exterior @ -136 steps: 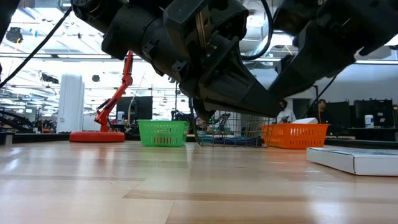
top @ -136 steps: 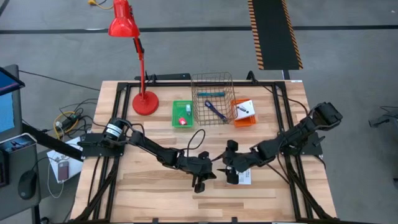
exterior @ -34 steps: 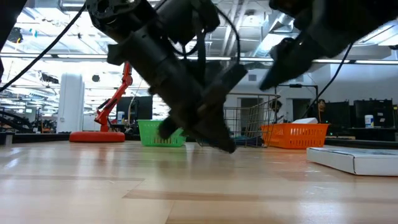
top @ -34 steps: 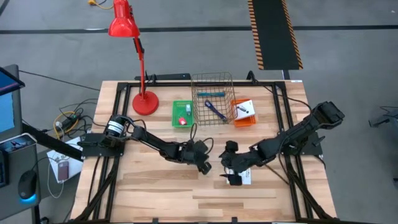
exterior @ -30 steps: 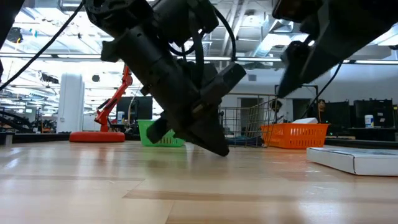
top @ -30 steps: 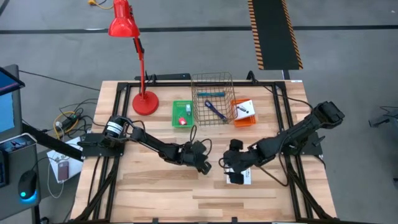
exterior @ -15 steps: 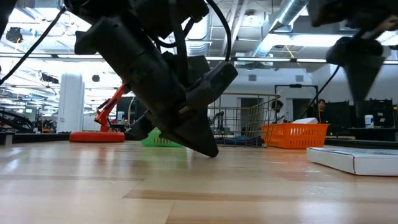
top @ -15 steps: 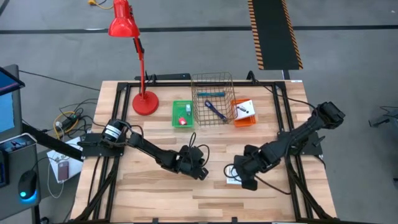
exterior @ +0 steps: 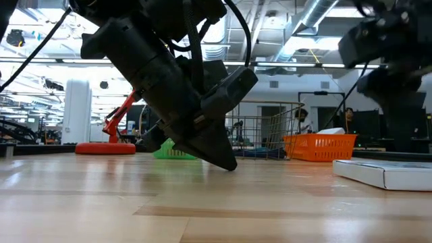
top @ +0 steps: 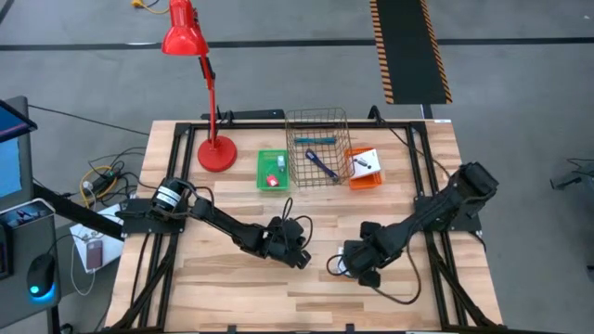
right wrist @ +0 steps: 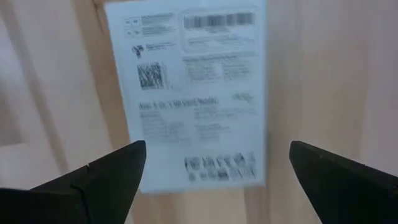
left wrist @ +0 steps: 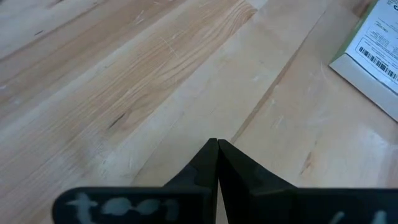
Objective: Pick and place items into bin
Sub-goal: Put the white box into the orange bin
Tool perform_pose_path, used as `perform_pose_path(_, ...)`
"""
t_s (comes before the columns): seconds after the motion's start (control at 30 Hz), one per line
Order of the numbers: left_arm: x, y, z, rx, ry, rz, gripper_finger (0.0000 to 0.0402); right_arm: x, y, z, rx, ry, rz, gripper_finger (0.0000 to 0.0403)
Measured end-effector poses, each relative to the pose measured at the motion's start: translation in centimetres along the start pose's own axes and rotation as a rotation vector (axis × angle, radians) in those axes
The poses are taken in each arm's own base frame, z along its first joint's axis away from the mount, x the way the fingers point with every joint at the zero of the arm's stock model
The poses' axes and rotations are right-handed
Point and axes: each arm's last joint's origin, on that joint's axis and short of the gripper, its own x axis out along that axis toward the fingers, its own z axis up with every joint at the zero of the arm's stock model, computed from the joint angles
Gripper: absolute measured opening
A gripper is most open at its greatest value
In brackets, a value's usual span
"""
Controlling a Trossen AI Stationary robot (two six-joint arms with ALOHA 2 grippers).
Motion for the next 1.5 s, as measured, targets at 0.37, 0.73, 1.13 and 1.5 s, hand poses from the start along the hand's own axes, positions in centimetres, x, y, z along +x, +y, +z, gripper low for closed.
perform_pose_path(0.37, 0.0, 0.0, 0.0, 0.002, 0.006, -0.001, 0.0, 1.7, 0.7, 0.8, -0.064, -0.008, 0.012, 0.0391)
perform_pose_path(0.73, 0.0, 0.0, -0.1, 0.002, 0.008, -0.001, 0.0, 1.7, 0.5, 0.9, -0.068, 0.05, 0.116, 0.0391)
perform_pose_path(1.13, 0.0, 0.0, -0.1, 0.004, 0.012, 0.001, 0.0, 2.4, 0.6, 1.7, -0.064, 0.044, 0.173, 0.0391)
perform_pose_path(1.5, 0.0, 0.1, -0.1, 0.007, 0.015, 0.004, 0.0, 4.2, 1.0, 2.1, -0.066, 0.083, 0.186, 0.0391)
